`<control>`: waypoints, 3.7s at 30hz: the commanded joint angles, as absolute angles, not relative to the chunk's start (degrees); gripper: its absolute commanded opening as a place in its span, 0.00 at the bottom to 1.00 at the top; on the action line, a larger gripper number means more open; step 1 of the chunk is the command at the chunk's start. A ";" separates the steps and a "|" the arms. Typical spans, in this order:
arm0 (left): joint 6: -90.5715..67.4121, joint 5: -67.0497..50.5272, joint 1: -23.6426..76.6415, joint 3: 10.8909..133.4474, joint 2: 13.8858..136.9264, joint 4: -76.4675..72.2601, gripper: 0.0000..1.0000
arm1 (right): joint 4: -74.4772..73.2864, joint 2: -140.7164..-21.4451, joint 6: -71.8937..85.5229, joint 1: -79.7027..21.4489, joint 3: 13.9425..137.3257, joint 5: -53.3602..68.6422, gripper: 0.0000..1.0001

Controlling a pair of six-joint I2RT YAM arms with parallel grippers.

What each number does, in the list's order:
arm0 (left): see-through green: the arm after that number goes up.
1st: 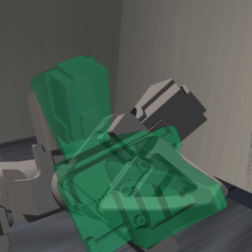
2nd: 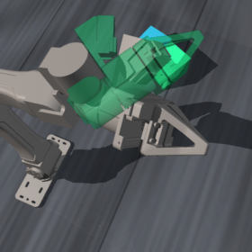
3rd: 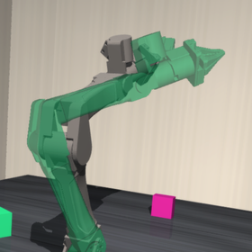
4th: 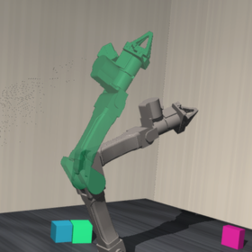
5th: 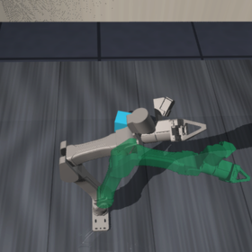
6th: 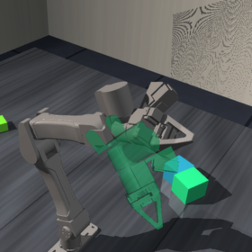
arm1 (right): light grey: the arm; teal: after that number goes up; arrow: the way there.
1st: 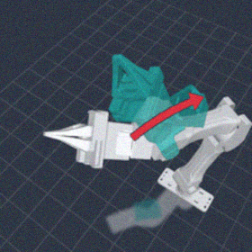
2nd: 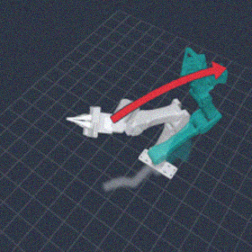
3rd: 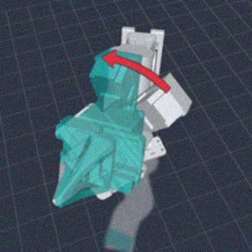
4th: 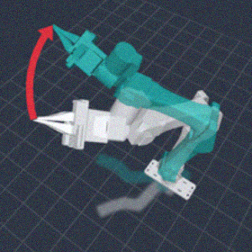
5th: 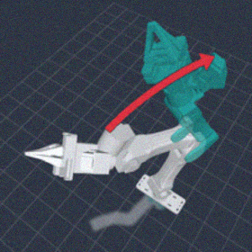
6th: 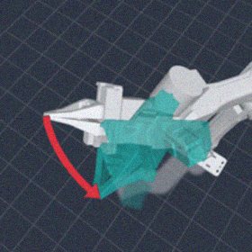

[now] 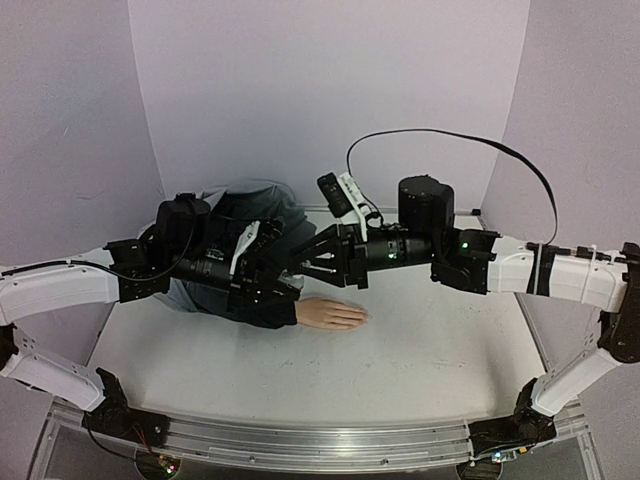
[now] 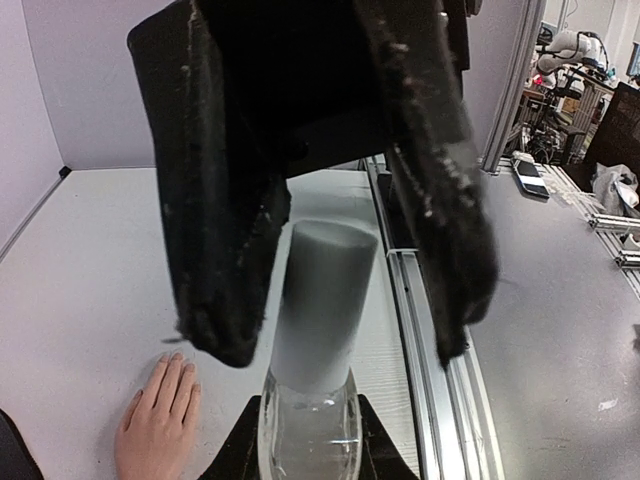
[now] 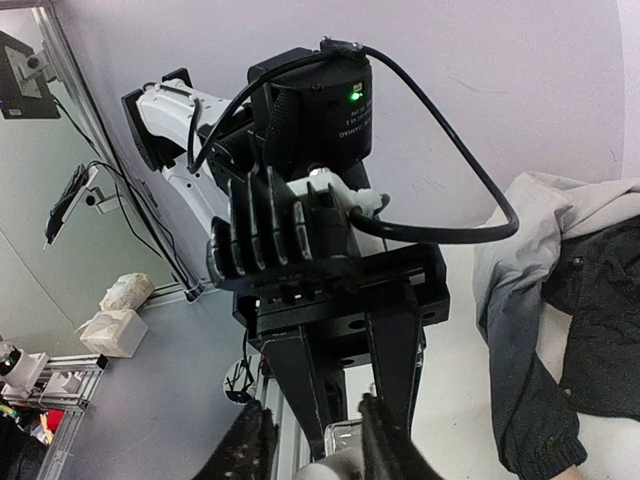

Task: Paint the nails

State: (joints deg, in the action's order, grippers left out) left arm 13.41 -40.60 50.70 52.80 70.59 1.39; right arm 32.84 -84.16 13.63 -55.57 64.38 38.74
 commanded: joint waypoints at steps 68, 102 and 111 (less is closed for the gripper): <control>12.71 -31.02 50.80 55.32 69.39 -1.90 0.00 | 38.47 -85.47 21.76 -51.31 64.21 40.38 0.51; 10.96 -15.04 50.71 55.28 67.84 -1.68 0.00 | 34.81 -92.20 22.60 -54.30 69.82 32.85 0.00; 11.34 2.98 50.63 54.62 66.90 -1.89 0.00 | 21.59 -107.11 42.94 -64.23 84.20 -1.32 0.00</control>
